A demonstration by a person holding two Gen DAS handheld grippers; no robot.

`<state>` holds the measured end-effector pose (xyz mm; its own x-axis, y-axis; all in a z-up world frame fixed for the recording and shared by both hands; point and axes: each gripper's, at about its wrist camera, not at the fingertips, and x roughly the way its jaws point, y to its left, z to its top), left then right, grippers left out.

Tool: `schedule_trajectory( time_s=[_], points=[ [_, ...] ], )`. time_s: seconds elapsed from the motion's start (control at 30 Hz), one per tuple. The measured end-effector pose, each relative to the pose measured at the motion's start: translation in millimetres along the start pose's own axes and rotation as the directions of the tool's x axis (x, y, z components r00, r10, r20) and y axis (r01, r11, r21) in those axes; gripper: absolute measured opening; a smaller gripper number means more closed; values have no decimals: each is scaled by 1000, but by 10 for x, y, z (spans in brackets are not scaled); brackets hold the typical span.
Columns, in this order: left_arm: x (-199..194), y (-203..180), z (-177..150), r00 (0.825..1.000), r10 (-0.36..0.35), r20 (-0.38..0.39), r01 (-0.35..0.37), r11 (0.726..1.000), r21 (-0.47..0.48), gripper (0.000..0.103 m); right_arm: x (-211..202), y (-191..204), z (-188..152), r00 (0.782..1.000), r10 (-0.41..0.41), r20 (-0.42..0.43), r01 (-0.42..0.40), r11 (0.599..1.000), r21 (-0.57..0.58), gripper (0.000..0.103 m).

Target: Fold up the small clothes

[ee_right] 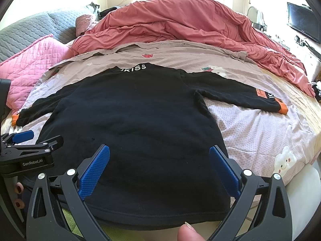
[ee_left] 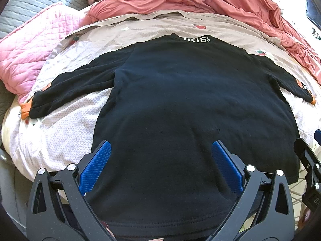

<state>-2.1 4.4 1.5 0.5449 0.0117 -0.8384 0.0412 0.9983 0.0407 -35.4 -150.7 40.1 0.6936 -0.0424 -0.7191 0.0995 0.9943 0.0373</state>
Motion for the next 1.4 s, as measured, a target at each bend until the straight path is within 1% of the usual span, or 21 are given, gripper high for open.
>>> schedule_trajectory(
  time_s=[0.3,0.47,0.63,0.9,1.1,1.4],
  points=[
    [89,-15,73,1000,6,-11,-6,1000,-4,95,63,-10,26,1000,11,-4,-11,1000,5,99],
    [163,-44,174,1000,15,-16,-15,1000,-14,95,143,-41,91,1000,11,-5,-11,1000,6,99],
    [241,-79,364,999,33,-5,-33,999,-19,95,272,-108,233,1000,1,-5,-1,1000,11,99],
    [351,-143,672,999,48,4,-48,999,-22,95,484,-200,531,1000,-22,20,21,1000,20,99],
    [445,-147,915,999,36,-5,-36,998,-53,95,633,-231,727,999,-29,24,29,999,21,99],
    [640,-124,1166,998,59,-16,-60,994,-88,95,821,-307,925,999,-34,27,34,999,7,99]
  ],
)
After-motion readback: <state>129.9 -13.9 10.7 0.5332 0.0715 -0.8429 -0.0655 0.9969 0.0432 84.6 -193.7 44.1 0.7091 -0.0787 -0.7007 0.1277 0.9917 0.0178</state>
